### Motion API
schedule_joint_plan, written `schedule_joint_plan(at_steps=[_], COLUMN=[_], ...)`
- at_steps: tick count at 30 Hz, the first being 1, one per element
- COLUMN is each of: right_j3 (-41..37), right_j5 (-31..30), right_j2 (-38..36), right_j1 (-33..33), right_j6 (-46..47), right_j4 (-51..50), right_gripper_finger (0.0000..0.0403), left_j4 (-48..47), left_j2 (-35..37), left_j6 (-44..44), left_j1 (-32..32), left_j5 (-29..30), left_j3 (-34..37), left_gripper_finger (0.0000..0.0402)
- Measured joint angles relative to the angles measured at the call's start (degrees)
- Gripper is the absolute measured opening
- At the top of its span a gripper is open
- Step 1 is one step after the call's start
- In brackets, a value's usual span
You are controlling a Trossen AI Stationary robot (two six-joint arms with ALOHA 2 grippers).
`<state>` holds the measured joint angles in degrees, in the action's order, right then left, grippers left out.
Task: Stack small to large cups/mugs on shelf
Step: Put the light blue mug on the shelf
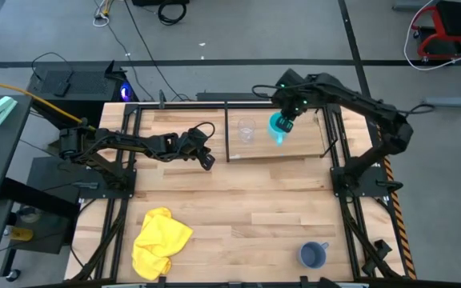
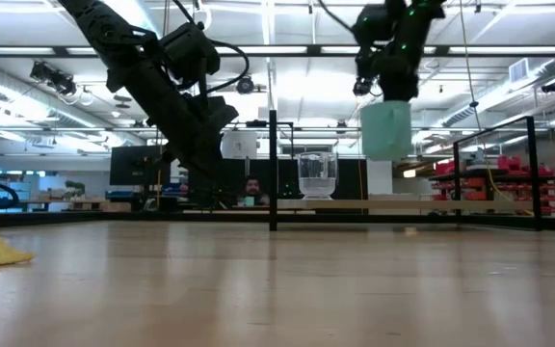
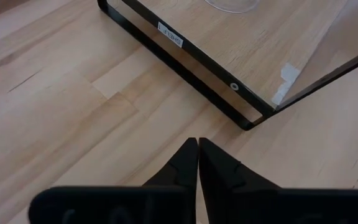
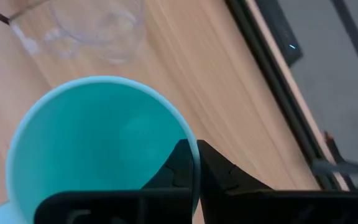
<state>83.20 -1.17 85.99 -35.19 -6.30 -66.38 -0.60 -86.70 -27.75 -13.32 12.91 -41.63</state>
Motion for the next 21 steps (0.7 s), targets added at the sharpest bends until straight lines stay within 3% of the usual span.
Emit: schedule_joint_plan(at_steps=[7,16,21], right_j3=[-0.1,-0.4,-7.5], right_j5=[2.9,6.7,7.2], right_j2=[5.8,6.2,4.3], right_j1=[-2.2,-4.6,-5.3], right_j6=[-2.9,-4.2,-5.0], right_j4=[3.2,4.9,9.2], right_gripper_finger=[0.0006,0.0006,0.0006], left_j4=[0.0,-0.1,-0.1], left_j2=[0.0,0.0,0.0], left_j6=[0.5,0.3,-0.1], left_j1=[0.0,0.5,0.5], left_j5=[0.0,0.0,0.0], left_j3=[0.0,0.0,0.0], left_gripper_finger=[0.0023,0.0015,0.0024])
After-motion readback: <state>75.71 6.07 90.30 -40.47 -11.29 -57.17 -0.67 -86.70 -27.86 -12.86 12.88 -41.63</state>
